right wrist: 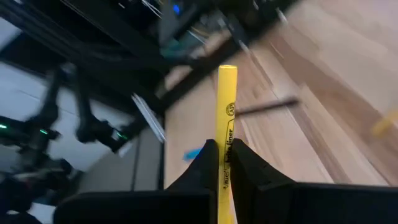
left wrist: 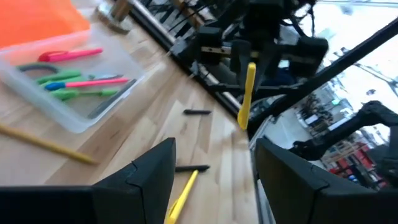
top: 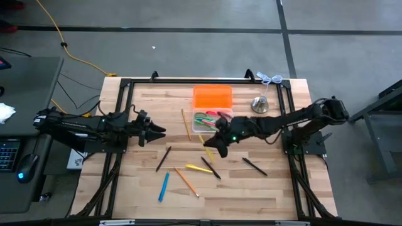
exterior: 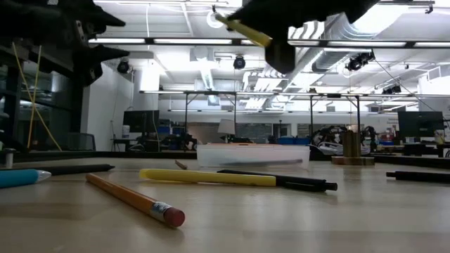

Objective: Pick & place school supplies into a supply box
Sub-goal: Put the right yellow highlighter into the supply box

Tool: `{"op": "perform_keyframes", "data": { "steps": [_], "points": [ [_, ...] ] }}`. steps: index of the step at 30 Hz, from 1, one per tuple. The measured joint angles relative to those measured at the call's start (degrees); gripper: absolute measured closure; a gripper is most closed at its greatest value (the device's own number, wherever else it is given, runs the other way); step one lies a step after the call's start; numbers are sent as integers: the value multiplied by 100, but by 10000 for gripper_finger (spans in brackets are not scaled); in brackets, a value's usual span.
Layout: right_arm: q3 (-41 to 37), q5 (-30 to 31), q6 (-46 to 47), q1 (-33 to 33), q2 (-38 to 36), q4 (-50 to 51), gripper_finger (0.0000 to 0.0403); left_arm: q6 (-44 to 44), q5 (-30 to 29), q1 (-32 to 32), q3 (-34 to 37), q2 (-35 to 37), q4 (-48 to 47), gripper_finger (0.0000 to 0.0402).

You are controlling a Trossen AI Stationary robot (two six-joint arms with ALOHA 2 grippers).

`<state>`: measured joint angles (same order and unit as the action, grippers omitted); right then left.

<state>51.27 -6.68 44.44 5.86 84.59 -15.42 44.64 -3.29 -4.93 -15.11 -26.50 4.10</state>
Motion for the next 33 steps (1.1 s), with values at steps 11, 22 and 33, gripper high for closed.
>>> {"op": "perform_keyframes", "data": {
  "steps": [11,22,33],
  "points": [
    [0,-335,-144,-427,-1,-1498,399,-184,22,1,-1,-454,1155,151],
    [2,22,-444,-592,-4,-2306,398,-260,15,2,-151,-1841,2636,151],
    [2,326,-674,-585,-4,-2437,399,-596,13,2,-1239,-3043,2629,151]
  ]
}}
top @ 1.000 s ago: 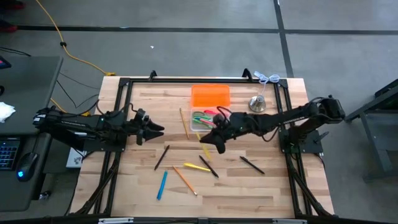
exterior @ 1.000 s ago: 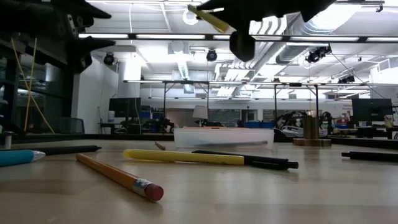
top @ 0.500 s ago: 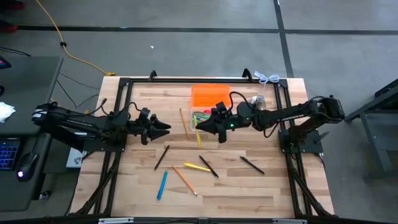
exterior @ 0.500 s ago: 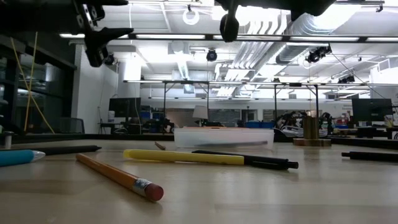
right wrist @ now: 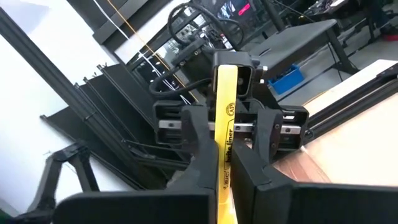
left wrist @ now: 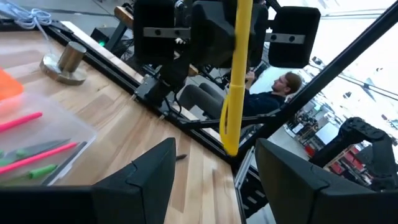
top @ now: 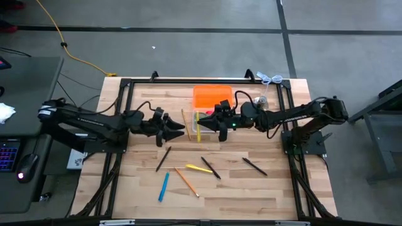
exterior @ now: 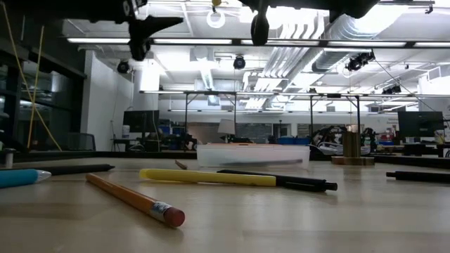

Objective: Pick & place school supplies into a supply box
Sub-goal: Put the right yellow highlighter into the supply box

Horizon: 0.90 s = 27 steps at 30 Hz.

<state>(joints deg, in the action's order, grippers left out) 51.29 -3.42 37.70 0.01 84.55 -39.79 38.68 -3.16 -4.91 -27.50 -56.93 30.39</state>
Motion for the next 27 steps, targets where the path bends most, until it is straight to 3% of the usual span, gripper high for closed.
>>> {"op": "perform_keyframes", "data": {
  "steps": [10,27],
  "points": [
    [0,-18,-78,2,0,-17,400,-223,59,0,-788,-816,-52,151],
    [1,-137,-119,52,12,-28,398,-246,-178,2,-1172,-1352,-45,151]
  ]
}}
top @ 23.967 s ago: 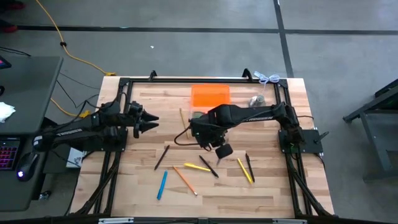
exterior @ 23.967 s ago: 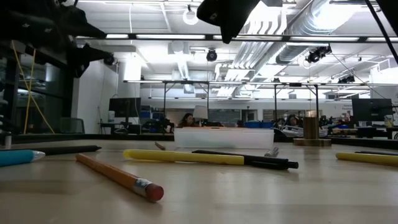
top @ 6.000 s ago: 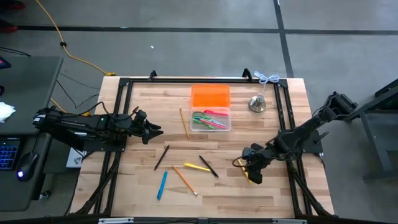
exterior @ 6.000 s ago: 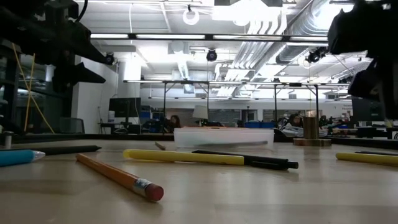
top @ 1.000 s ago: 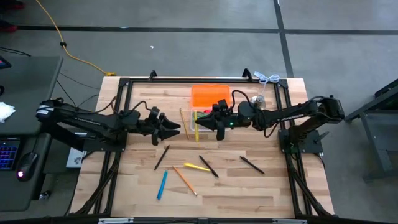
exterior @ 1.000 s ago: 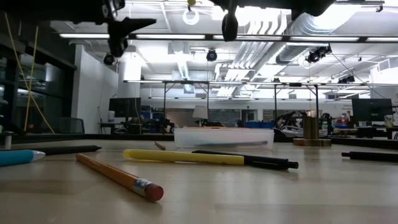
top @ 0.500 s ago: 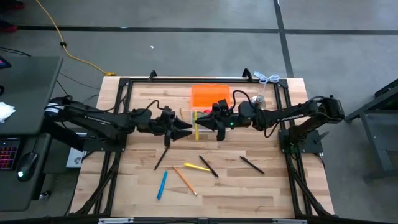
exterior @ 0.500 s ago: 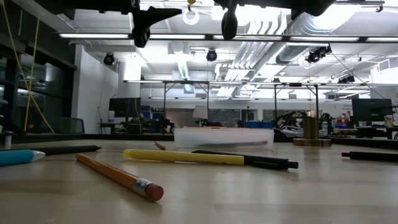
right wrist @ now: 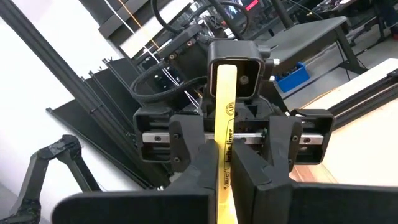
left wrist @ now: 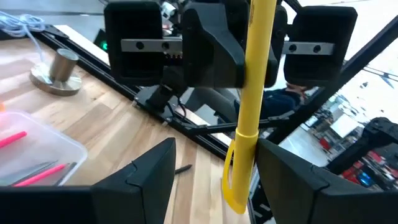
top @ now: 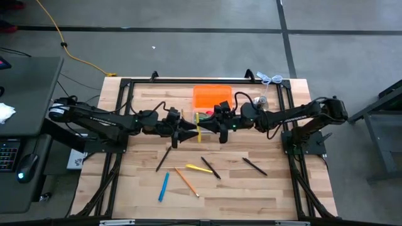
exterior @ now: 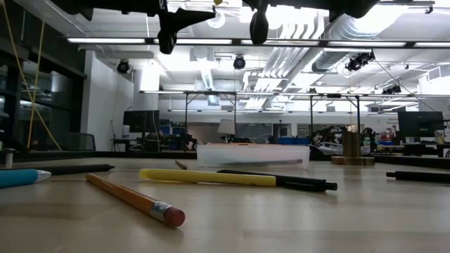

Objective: Pick & place school supplies into a supply box
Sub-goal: Put the right yellow highlighter into the supply box

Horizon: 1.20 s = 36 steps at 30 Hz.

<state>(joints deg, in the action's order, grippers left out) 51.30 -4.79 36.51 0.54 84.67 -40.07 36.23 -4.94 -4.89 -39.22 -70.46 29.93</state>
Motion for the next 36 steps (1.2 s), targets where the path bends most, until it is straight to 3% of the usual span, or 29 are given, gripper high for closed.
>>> {"op": "perform_keyframes", "data": {
  "steps": [19,30,36],
  "points": [
    [3,-17,-48,33,100,-1,399,-69,-278,4,-124,0,27,151],
    [1,-62,50,26,213,-140,400,-149,-283,4,-315,4,-512,152],
    [1,2,51,26,213,-153,397,-149,-265,4,-319,4,-526,187]
  ]
}}
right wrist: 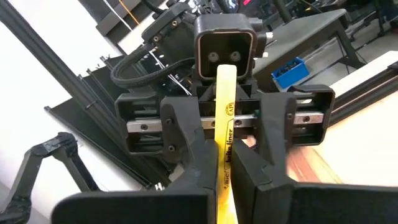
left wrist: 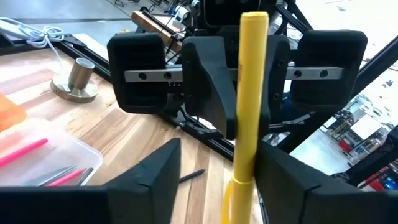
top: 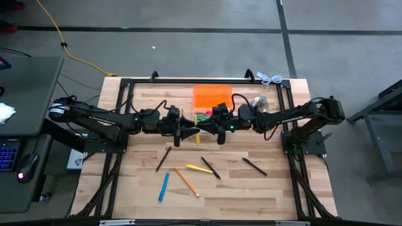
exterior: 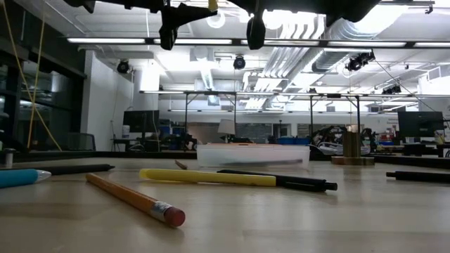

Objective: Pick & place school supplies into a supply box
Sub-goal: Put the right yellow highlighter into the supply box

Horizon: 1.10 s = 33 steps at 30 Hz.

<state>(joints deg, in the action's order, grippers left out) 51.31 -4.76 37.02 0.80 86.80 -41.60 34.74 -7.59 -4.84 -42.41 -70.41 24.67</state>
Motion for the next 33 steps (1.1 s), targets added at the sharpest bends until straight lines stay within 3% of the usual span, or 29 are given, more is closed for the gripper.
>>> {"op": "perform_keyframes", "data": {
  "steps": [12,17,22,33],
  "points": [
    [-9,32,-7,-4,0,31,397,-188,139,-4,-4,13,-18,369],
    [-9,18,-5,-2,0,23,396,-215,170,-4,-4,13,-22,366],
    [-9,10,1,0,0,15,385,-203,170,-4,-4,7,-23,339],
    [-9,-59,15,-23,0,17,365,-258,240,-4,0,0,-117,351]
  ]
}}
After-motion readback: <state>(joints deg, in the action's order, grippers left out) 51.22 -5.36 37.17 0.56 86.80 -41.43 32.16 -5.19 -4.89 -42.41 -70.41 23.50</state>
